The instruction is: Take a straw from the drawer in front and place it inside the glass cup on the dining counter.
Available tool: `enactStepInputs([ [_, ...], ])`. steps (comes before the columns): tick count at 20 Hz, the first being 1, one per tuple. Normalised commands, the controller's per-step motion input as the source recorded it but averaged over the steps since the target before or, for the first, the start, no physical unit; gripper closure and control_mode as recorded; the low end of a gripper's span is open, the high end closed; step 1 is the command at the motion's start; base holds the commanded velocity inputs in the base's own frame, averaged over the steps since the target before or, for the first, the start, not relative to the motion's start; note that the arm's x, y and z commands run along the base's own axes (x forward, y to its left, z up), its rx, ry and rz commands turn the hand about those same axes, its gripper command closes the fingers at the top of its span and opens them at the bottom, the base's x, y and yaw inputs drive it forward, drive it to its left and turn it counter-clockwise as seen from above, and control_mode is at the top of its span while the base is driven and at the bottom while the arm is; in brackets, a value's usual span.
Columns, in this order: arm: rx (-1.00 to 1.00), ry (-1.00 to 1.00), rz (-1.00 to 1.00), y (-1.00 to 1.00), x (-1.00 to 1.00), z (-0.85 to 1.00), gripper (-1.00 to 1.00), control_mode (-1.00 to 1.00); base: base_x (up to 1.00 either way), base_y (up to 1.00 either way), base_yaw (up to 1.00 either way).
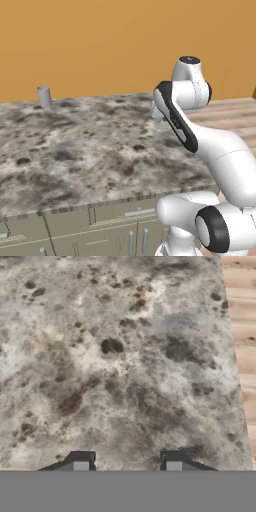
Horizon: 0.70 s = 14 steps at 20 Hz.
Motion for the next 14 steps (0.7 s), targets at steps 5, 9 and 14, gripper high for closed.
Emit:
enactStepInputs([
  [5, 0.0, 0.0, 0.0, 0.0, -0.1, -0.06, -1.0, 1.0, -0.13, 0.0, 0.0],
  [9, 0.0, 0.0, 0.0, 0.0, 0.0, 0.0, -1.0, 1.0, -0.98, -0.2, 0.05],
  [14, 0.0, 0.0, 0.0, 0.0, 0.0, 0.0, -1.0, 1.0, -0.72, -0.6, 0.23],
])
